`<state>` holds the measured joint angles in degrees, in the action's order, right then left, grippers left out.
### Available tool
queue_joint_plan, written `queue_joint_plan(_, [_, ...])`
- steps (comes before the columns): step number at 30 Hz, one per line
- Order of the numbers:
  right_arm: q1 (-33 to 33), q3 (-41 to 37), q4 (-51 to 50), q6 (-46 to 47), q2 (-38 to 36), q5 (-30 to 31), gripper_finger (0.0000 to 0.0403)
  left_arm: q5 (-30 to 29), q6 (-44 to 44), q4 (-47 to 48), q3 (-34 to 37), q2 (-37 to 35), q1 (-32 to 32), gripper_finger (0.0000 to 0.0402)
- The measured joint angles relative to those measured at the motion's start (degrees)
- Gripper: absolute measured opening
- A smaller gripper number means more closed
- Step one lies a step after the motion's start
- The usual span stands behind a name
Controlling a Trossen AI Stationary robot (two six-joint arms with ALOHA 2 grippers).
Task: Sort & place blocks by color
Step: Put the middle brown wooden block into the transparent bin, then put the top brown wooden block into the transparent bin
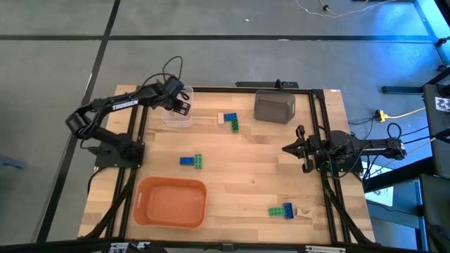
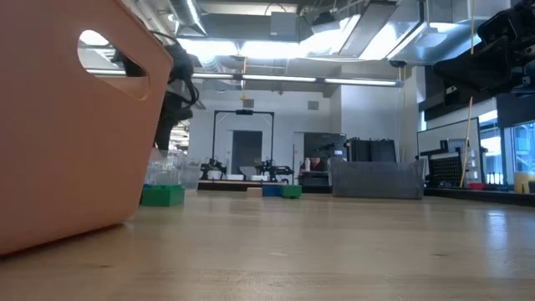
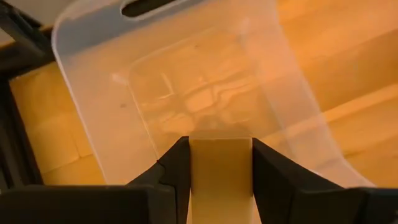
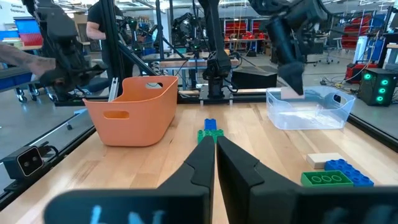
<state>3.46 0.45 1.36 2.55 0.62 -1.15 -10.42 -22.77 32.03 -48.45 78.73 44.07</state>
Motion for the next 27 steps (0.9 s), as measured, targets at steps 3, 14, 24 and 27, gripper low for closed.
queue_joint_plan(3, [-0.01,0.02,0.01,0.00,-0.02,0.00,0.0021,-0.92,-0.82,-0.17,0.00,1.77,0.00,0.0123])
queue_joint_plan(14, [-0.01,0.02,0.01,0.02,-0.02,0.00,0.0021,-0.29,-0.82,-1.72,-0.31,2.66,0.00,0.0184])
queue_joint_plan(24, [0.00,0.00,0.00,0.00,-0.01,0.00,0.0021,8.36,0.64,-1.93,-6.40,-4.27,-0.36,0.0190])
queue_joint_plan(27, [0.00,0.00,0.00,0.00,-0.01,0.02,0.0021,11.17,0.19,-4.84,-6.81,-8.95,-2.66,0.0190])
